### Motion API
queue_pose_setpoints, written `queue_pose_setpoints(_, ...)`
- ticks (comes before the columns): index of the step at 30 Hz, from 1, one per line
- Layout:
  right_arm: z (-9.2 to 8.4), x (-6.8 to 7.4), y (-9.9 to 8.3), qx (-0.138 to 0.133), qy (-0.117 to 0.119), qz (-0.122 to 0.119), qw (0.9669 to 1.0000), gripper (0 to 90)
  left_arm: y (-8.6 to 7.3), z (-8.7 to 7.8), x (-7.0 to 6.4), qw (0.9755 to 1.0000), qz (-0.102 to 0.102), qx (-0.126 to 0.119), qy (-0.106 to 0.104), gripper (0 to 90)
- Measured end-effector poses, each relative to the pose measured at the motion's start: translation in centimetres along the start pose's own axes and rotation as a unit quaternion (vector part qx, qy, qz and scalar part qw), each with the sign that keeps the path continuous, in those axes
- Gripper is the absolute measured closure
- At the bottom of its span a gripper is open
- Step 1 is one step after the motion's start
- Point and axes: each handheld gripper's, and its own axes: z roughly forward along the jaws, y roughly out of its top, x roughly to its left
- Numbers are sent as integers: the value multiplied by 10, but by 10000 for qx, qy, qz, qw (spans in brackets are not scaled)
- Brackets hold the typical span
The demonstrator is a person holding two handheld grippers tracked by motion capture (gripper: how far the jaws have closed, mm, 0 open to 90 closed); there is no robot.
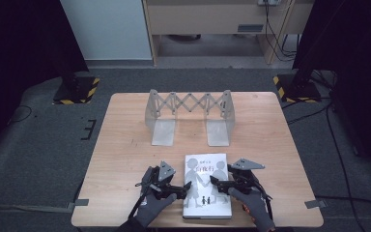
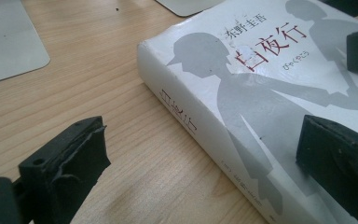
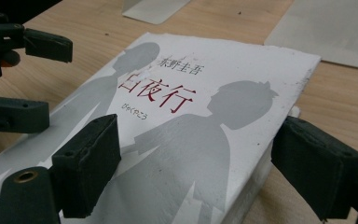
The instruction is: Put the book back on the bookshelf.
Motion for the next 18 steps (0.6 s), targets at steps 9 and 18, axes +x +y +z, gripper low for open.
queue_pose_setpoints(9, -2, 5, 10, -291, 30, -47, 9996, 174, -1, -1, 2, 9999, -94, -34, -48, 5)
queue_pose_setpoints(18, 0, 10, 16, -415, 179, 94, 9989, 175, -2, -1, 3, 9999, -105, -60, -72, 0)
